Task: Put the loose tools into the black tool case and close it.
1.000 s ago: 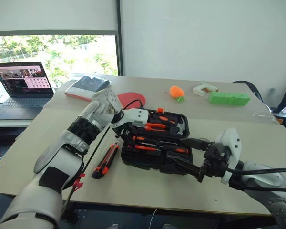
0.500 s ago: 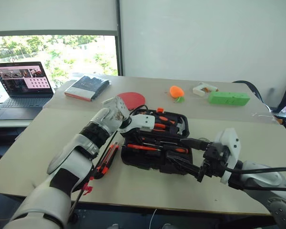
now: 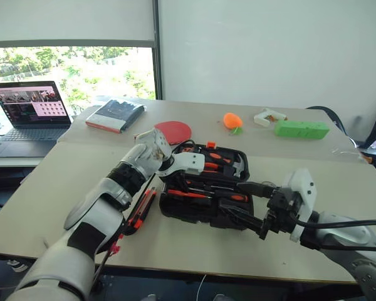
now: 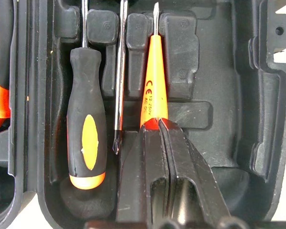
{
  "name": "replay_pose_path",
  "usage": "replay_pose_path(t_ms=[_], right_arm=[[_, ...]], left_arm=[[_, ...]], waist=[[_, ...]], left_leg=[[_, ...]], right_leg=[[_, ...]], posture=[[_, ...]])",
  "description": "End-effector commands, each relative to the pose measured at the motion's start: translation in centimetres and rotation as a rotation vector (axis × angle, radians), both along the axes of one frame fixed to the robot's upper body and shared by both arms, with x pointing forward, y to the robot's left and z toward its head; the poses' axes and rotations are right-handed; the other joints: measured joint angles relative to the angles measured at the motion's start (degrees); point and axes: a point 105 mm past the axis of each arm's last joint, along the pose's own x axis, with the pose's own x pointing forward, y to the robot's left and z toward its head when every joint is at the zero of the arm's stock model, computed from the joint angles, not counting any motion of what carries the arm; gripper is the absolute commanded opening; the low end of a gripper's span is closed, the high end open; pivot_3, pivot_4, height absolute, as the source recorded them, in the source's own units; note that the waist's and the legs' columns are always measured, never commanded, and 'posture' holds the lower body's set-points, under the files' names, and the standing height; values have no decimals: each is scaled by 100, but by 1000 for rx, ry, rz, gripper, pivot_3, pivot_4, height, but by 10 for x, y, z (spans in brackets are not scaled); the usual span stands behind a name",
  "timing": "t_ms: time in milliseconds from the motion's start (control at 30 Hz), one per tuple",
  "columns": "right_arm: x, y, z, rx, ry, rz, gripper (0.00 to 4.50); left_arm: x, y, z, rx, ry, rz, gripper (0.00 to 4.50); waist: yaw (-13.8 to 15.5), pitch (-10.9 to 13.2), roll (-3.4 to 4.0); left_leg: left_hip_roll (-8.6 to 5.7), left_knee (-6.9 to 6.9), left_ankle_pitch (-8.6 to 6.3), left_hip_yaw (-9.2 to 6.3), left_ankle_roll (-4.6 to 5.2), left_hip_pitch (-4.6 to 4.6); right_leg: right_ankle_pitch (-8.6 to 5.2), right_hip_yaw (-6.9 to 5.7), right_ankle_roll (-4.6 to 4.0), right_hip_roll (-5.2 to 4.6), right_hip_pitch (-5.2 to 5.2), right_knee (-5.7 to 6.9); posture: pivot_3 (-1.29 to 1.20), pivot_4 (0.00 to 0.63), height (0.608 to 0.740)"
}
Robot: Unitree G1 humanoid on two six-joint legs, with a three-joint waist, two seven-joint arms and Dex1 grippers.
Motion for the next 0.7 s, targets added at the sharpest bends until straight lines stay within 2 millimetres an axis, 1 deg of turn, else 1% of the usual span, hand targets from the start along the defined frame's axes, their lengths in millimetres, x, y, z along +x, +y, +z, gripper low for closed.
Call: replay_pose_path(t_ms=[33, 233, 433, 700], right_arm=[[-2, 2, 8, 5, -45, 11, 4500], [-1, 2, 8, 11, -48, 10, 4500], [-1, 3, 8, 13, -50, 9, 4500], [2, 3, 10, 18, -58, 5, 4500]], left_arm=[[-1, 1, -6, 22, -12, -16, 58], [-1, 5, -15, 43, -4, -1, 58], [3, 6, -12, 33, -6, 31, 58], [-6, 16, -32, 93, 31, 12, 58]], waist=[[0, 0, 0], [2, -1, 2], [1, -3, 4], [-19, -4, 6]], left_leg=[[0, 0, 0, 0, 0, 1], [0, 0, 0, 0, 0, 12], [0, 0, 0, 0, 0, 21], [2, 0, -3, 0, 5, 60]], right_leg=[[0, 0, 0, 0, 1, 0], [0, 0, 0, 0, 14, 0], [0, 0, 0, 0, 24, 0], [-2, -1, -1, 1, 66, -5]], posture=[[0, 150, 736], [0, 150, 736], [0, 150, 736], [0, 150, 736]])
